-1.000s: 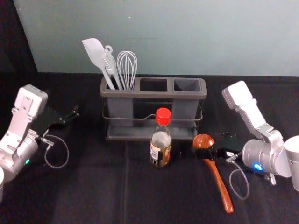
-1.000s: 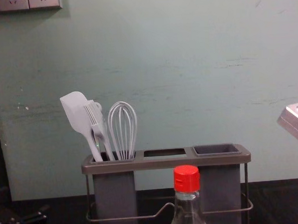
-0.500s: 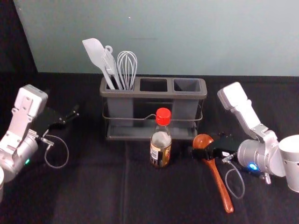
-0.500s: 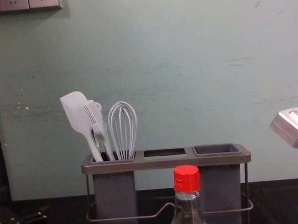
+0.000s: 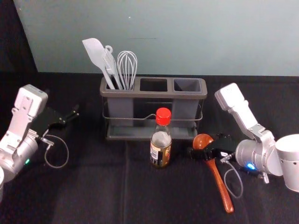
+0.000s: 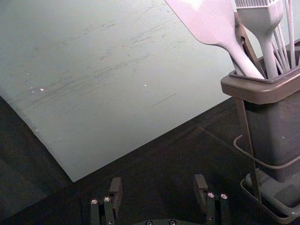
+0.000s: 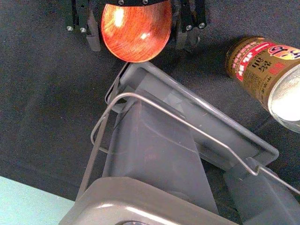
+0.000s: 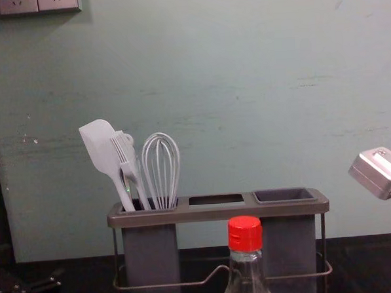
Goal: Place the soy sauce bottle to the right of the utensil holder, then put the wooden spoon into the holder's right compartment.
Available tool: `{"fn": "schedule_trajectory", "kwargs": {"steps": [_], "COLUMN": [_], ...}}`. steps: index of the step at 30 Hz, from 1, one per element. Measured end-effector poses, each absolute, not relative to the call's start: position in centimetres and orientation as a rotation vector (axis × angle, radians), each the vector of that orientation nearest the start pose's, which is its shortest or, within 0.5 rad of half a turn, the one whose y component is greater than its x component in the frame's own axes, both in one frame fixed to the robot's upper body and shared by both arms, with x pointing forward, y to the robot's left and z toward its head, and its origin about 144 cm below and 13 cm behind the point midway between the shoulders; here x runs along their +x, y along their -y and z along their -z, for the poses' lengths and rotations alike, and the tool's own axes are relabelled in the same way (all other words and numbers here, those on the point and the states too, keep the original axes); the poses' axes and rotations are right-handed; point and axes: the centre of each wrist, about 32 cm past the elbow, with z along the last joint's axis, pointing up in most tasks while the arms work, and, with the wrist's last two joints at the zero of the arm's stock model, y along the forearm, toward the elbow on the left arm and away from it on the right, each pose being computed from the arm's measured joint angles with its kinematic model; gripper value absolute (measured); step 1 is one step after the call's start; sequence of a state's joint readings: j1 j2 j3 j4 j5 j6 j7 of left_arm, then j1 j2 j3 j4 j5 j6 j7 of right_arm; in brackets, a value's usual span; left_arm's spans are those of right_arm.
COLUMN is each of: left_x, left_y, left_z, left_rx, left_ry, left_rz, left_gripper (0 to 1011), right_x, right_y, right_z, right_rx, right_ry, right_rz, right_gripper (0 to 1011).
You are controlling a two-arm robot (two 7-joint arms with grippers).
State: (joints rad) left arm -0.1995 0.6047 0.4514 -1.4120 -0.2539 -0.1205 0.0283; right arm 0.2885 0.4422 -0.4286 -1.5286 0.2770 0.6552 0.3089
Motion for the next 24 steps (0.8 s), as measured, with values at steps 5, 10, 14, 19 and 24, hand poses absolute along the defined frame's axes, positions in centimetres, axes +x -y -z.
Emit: {"fn": "schedule_trajectory", "kwargs": {"steps": [5,10,14,19,24], "left_x": [48.86,48.86,48.86,48.86,48.86], "left_y": [-30.97,-30.97,-30.97,-30.97,-30.97], "left_z": [-113.98,-113.98,-113.98,-113.98,-113.98], "left_rx": [0.304,0.304,0.304,0.304,0.304], "left_ry": [0.285,0.285,0.285,0.285,0.285], "left_rz": [-1.248,-1.248,-1.248,-1.248,-1.248], "left_gripper": [1005,1005,1005,1005,1005], "right_x": [51.34,51.36,51.36,51.37,51.38], "right_y": [23.99,23.97,23.99,24.06,24.02], "right_z": [-119.31,-119.28,-119.27,-119.2,-119.21], "right_rx": [-0.616,-0.617,-0.617,-0.615,-0.613], "right_ry": [-0.257,-0.254,-0.254,-0.257,-0.26], "right_rz": [0.946,0.946,0.945,0.944,0.945], "right_gripper": [1002,1002,1003,927,848]}}
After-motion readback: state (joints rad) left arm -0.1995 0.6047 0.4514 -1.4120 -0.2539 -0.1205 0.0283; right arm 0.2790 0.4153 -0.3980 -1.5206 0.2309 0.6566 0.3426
